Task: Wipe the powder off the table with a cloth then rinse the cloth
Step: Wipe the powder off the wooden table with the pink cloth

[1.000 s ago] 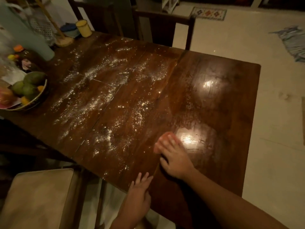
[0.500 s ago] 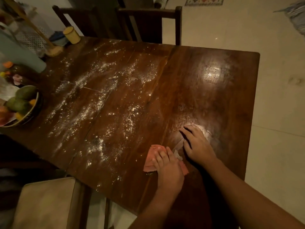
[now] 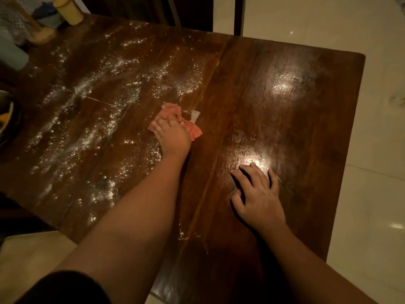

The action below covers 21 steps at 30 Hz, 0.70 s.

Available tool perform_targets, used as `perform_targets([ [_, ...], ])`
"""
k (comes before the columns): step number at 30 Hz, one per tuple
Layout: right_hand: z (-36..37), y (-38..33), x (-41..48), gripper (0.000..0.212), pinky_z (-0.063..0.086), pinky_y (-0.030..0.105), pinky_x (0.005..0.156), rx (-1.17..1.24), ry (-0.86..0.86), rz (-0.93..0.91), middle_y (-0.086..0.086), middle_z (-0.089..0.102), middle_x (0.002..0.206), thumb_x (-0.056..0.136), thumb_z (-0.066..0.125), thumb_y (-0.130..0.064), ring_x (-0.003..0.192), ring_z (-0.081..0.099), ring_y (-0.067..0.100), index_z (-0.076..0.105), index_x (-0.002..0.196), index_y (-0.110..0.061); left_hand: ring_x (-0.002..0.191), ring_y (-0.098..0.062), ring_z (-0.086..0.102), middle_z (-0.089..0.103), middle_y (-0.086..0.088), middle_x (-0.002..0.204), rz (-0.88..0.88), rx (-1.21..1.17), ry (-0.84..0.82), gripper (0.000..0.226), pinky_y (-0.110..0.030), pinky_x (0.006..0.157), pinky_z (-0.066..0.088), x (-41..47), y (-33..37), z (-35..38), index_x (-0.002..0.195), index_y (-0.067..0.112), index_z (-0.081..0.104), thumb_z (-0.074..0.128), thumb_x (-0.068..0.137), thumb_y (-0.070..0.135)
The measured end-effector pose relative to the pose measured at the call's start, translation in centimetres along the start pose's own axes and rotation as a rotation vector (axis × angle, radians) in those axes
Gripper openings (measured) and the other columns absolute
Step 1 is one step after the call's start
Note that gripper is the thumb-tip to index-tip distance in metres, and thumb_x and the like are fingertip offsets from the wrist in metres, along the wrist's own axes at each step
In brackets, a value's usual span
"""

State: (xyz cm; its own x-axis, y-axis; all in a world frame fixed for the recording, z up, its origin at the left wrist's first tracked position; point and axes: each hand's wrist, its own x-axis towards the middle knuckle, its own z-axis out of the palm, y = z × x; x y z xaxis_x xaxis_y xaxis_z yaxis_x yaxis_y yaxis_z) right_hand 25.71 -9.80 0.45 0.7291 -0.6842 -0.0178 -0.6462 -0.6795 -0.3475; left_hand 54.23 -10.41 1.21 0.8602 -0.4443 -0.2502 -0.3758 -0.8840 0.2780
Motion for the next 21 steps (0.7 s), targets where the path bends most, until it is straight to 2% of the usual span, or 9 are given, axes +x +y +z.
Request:
perform_targets([
  [1, -0.1, -0.1, 0.0, 0.053, 0.004, 0.051, 0.123, -0.001, 0.001, 0.0, -0.004, 0.045, 0.148, 0.09, 0.049, -0.037, 0.146, 0.032, 0.018, 0.05, 0.142, -0.03, 0.149, -0.044, 0.003, 0.01, -0.029, 0.159, 0.082, 0.055, 0.021, 0.057, -0.055, 0.122, 0.005, -1.1, -0.4, 0.2, 0.154, 0.007, 0.02, 0.025, 0.104, 0.035],
  [4, -0.2, -0.3, 0.0, 0.052, 0.01, 0.054, 0.122, 0.0, 0.012, -0.006, -0.002, 0.048, 0.147, 0.089, 0.05, -0.036, 0.145, 0.036, 0.021, 0.053, 0.14, -0.027, 0.146, -0.038, 0.022, 0.029, -0.021, 0.155, 0.412, 0.141, -0.016, 0.075, -0.055, 0.12, 0.02, -5.7, -1.9, 0.0, 0.147, 0.008, 0.035, 0.016, 0.09, 0.053],
  [7, -0.3, -0.3, 0.1, 0.052, 0.012, 0.055, 0.121, 0.002, 0.018, -0.01, 0.001, 0.049, 0.145, 0.087, 0.053, -0.035, 0.143, 0.038, 0.023, 0.055, 0.139, -0.026, 0.148, -0.034, 0.021, 0.028, -0.013, 0.157, 0.533, 0.183, -0.131, 0.066, -0.051, 0.12, 0.023, -8.7, -4.4, 0.1, 0.147, 0.015, 0.034, 0.028, 0.087, 0.042],
  [9, -0.3, -0.3, 0.1, 0.053, 0.011, 0.055, 0.122, -0.007, 0.009, -0.012, 0.0, 0.048, 0.146, 0.087, 0.055, -0.035, 0.144, 0.036, 0.023, 0.054, 0.14, -0.026, 0.148, -0.033, 0.021, 0.026, -0.009, 0.158, 0.548, 0.182, -0.098, 0.058, -0.051, 0.12, 0.025, -7.6, -4.8, -0.5, 0.15, 0.02, 0.03, 0.037, 0.092, 0.028],
  [12, -0.3, -0.3, 0.2, 0.053, 0.011, 0.054, 0.122, -0.009, -0.008, -0.011, -0.001, 0.046, 0.147, 0.088, 0.055, -0.036, 0.145, 0.035, 0.02, 0.053, 0.141, -0.027, 0.133, -0.033, 0.042, 0.039, -0.013, 0.147, 0.504, 0.131, 0.027, 0.056, -0.052, 0.109, 0.04, -2.5, -3.2, -2.1, 0.146, 0.025, 0.034, 0.045, 0.091, 0.022],
  [14, -0.2, -0.3, 0.2, 0.053, 0.012, 0.054, 0.122, -0.002, -0.013, -0.003, -0.002, 0.046, 0.147, 0.089, 0.054, -0.036, 0.145, 0.034, 0.019, 0.052, 0.141, -0.028, 0.122, -0.034, 0.048, 0.047, -0.014, 0.138, 0.362, 0.054, 0.071, 0.055, -0.052, 0.102, 0.045, 2.8, -2.7, -3.5, 0.142, 0.033, 0.037, 0.054, 0.09, 0.024],
  [17, 0.0, -0.2, 0.2, 0.053, 0.013, 0.055, 0.121, -0.005, -0.011, 0.004, -0.003, 0.045, 0.148, 0.088, 0.053, -0.037, 0.146, 0.033, 0.019, 0.051, 0.141, -0.029, 0.127, -0.037, 0.042, 0.05, -0.017, 0.139, 0.103, 0.004, 0.054, 0.061, -0.052, 0.106, 0.039, 9.5, -2.7, -5.0, 0.142, 0.033, 0.039, 0.063, 0.086, 0.025],
  [19, 0.1, -0.1, 0.3, 0.053, 0.013, 0.055, 0.121, -0.006, -0.013, 0.013, -0.003, 0.045, 0.148, 0.088, 0.053, -0.037, 0.146, 0.033, 0.019, 0.052, 0.141, -0.03, 0.132, -0.041, 0.038, 0.044, -0.02, 0.144, 0.122, 0.1, 0.026, 0.06, -0.054, 0.112, 0.032, 10.9, -2.1, -4.5, 0.144, 0.023, 0.04, 0.054, 0.086, 0.017],
  [21, 0.1, -0.1, 0.3, 0.053, 0.012, 0.055, 0.121, -0.003, -0.017, 0.015, -0.003, 0.046, 0.147, 0.087, 0.053, -0.036, 0.145, 0.033, 0.019, 0.052, 0.14, -0.03, 0.135, -0.04, 0.037, 0.036, -0.019, 0.151, 0.283, 0.099, 0.001, 0.062, -0.056, 0.113, 0.034, 9.2, -0.7, -3.8, 0.148, 0.022, 0.034, 0.047, 0.088, 0.011],
])
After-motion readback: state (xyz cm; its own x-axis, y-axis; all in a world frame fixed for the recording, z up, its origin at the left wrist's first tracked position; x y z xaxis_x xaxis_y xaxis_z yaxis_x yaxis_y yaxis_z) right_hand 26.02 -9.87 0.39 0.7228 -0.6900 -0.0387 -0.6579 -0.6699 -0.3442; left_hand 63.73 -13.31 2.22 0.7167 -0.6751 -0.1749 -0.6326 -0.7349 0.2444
